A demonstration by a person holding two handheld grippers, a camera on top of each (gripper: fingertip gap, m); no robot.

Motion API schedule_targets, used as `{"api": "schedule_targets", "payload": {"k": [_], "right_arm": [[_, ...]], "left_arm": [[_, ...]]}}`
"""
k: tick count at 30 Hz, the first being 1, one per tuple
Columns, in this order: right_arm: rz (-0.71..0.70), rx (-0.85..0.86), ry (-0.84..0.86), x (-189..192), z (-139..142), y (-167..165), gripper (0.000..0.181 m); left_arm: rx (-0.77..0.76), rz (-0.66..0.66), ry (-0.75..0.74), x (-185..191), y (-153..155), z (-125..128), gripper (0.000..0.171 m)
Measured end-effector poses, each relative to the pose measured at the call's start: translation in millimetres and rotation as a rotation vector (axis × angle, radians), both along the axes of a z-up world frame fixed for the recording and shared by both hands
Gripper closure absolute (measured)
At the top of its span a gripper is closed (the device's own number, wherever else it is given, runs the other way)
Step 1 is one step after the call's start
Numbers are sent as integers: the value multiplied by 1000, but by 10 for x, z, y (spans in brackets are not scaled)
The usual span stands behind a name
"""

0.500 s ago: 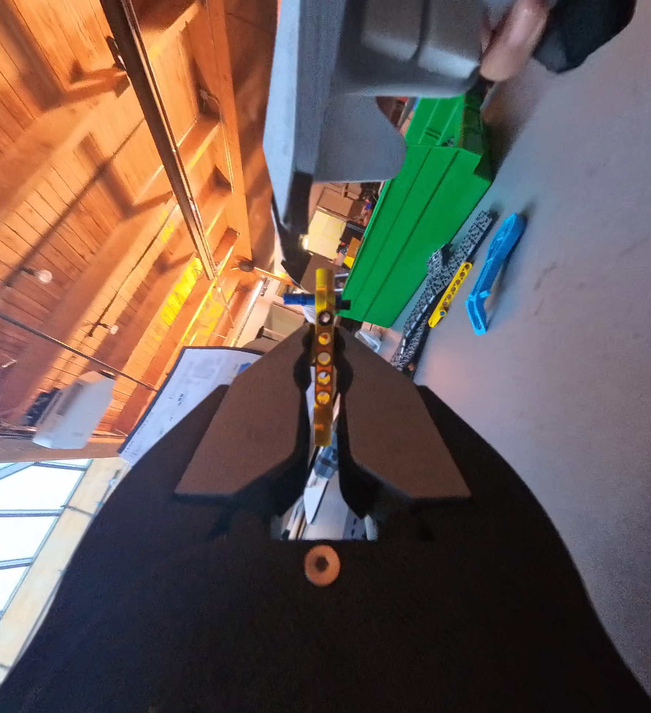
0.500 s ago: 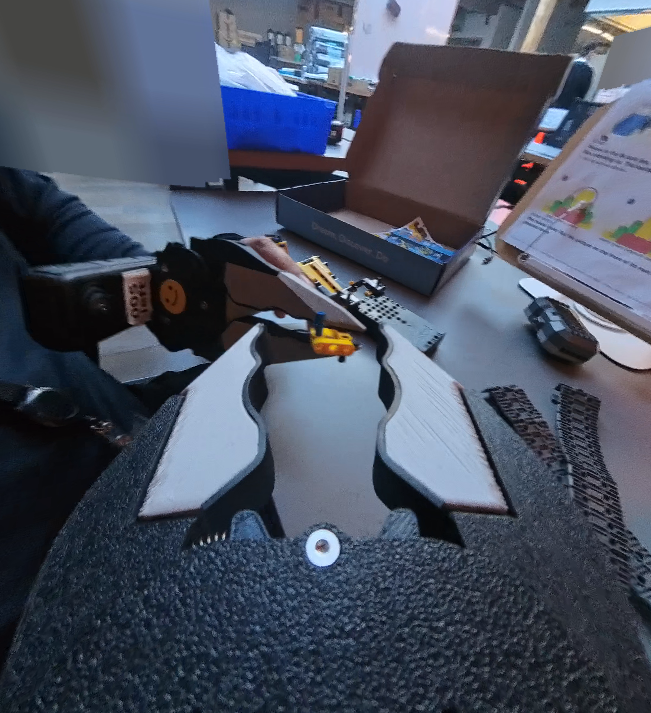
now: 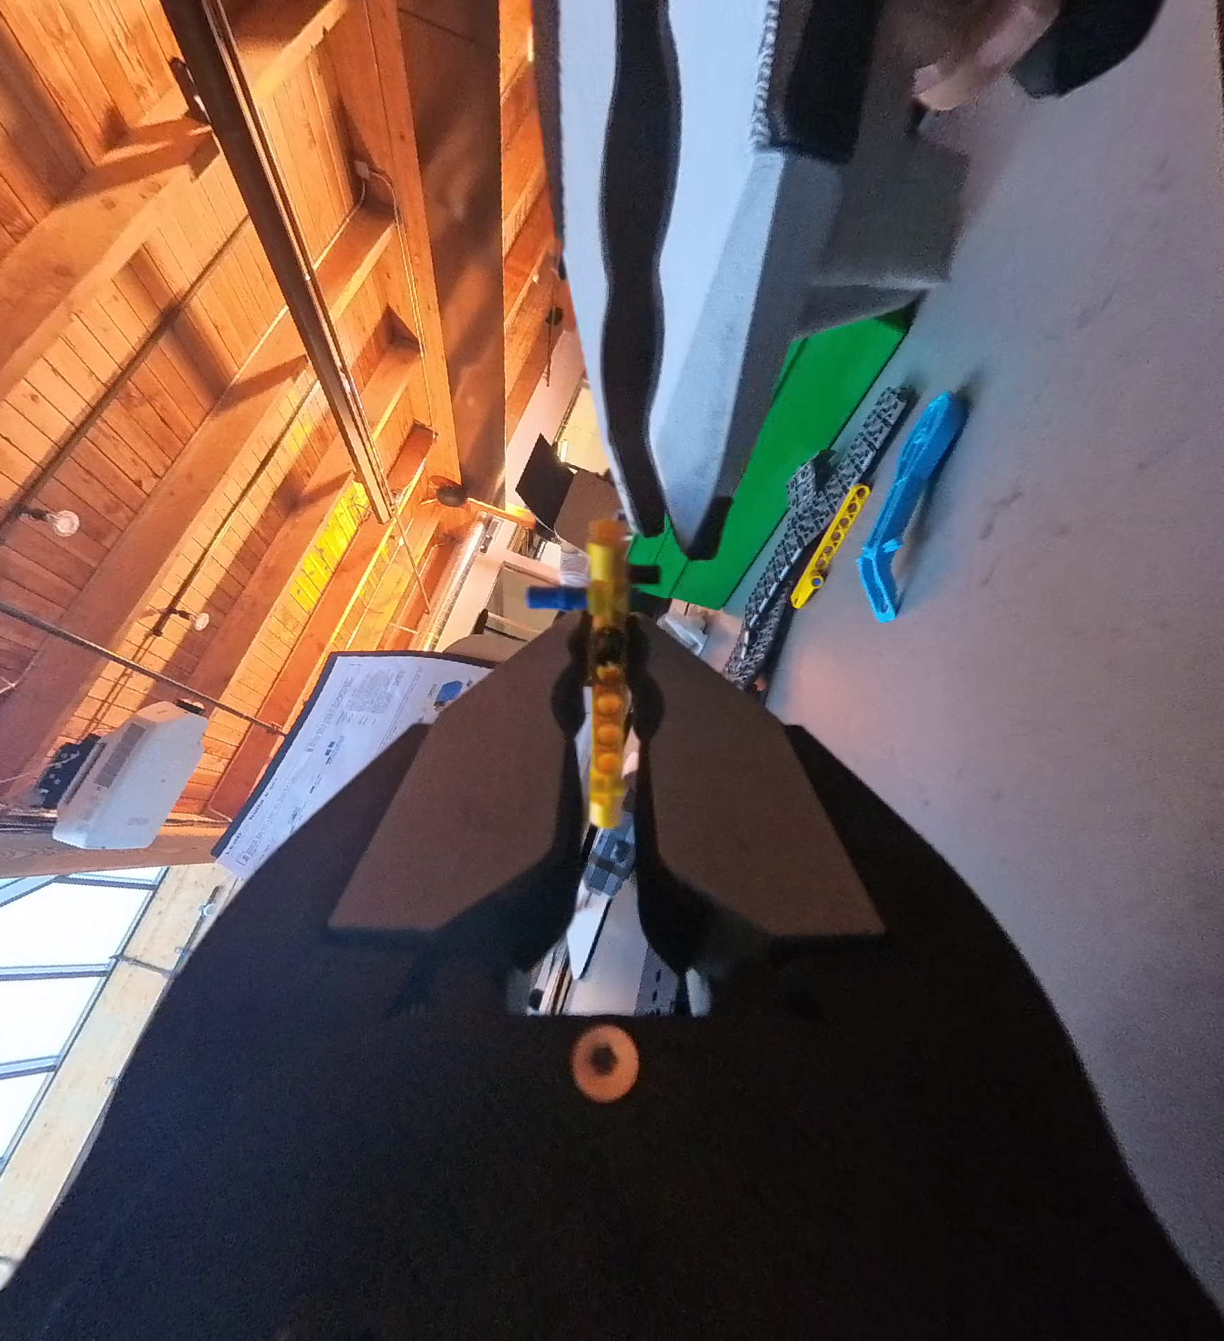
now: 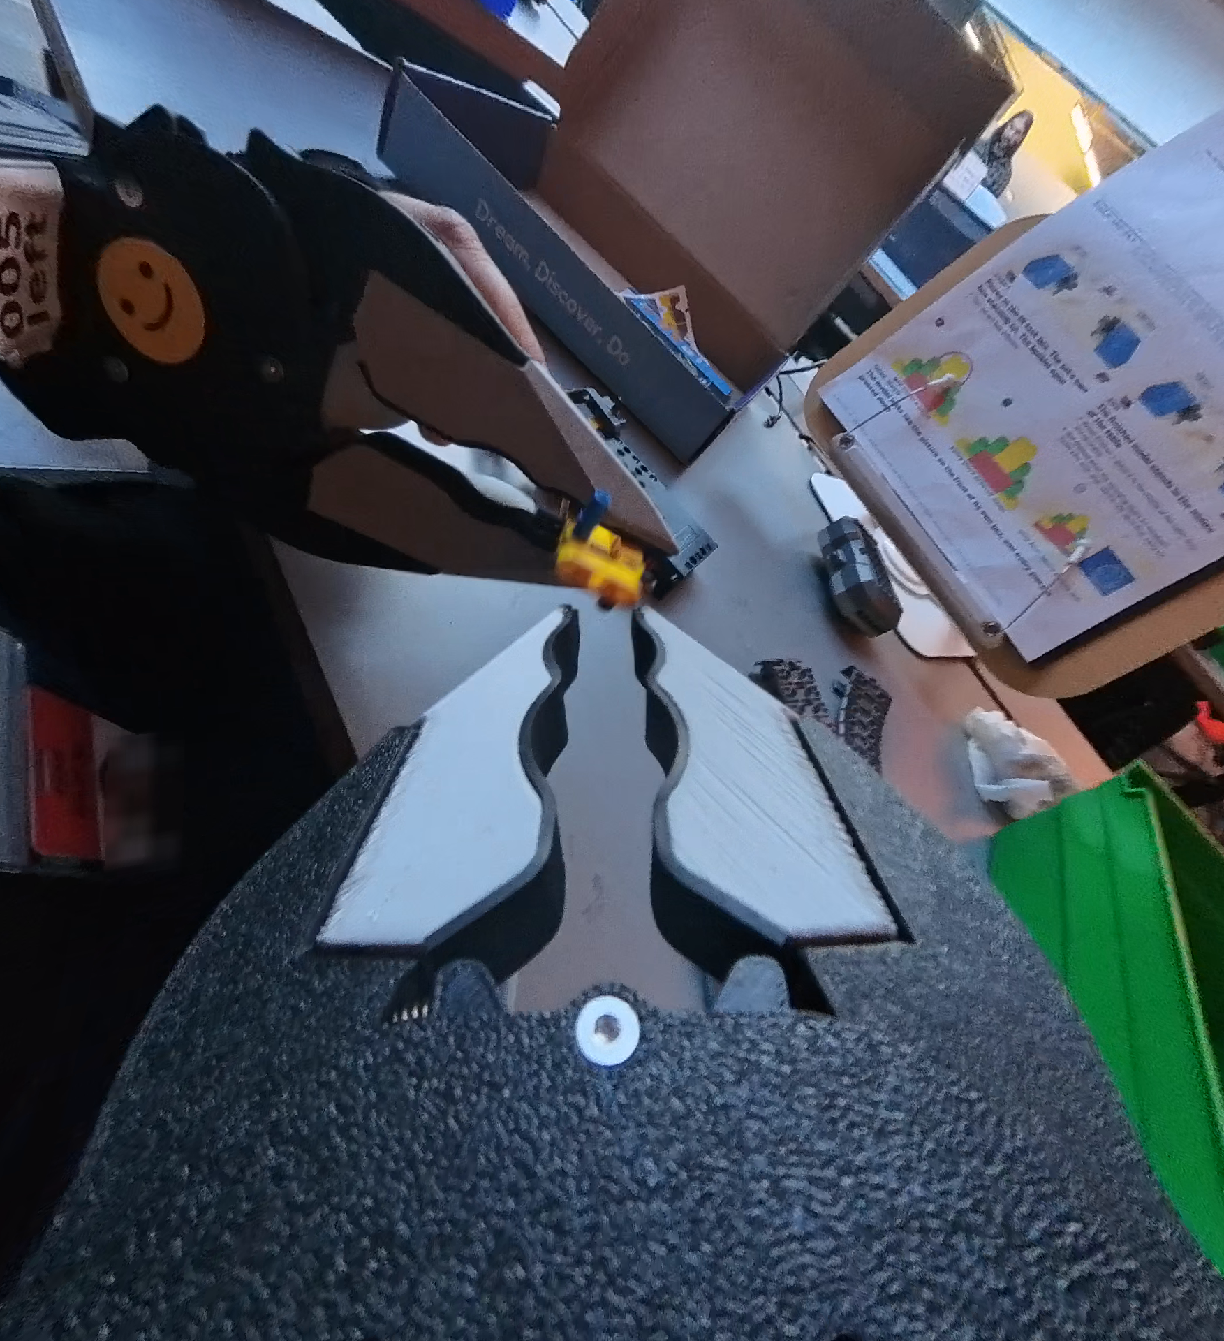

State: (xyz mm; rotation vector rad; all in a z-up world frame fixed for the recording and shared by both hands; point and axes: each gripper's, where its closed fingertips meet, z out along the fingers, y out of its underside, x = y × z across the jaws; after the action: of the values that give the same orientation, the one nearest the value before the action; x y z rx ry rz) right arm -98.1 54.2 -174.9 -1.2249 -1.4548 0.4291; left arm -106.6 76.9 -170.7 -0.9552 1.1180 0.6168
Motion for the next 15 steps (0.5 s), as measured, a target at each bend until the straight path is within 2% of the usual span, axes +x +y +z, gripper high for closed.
{"api": "schedule_targets", "payload": {"k": [1,5,6,10,15], "right_arm": [[-6,-50,12,-8,-14,5,167],[61,-343,124,-76,11,-70,125],[80,-390,149,-85,34,-95,125],[75,-400,198,-67,97,-87,153],[42,-441,166,-88,1,-72,146]], "left_arm": [[-7,-9,3,11,-6,-11,166],[-14,-48,22,78,-55,-47,167],[-14,-46,20,79,-55,-45,167],[-39,-41,-7,56,-33,-44,167],[-50,-48,8,96,-40,-82,166]]}}
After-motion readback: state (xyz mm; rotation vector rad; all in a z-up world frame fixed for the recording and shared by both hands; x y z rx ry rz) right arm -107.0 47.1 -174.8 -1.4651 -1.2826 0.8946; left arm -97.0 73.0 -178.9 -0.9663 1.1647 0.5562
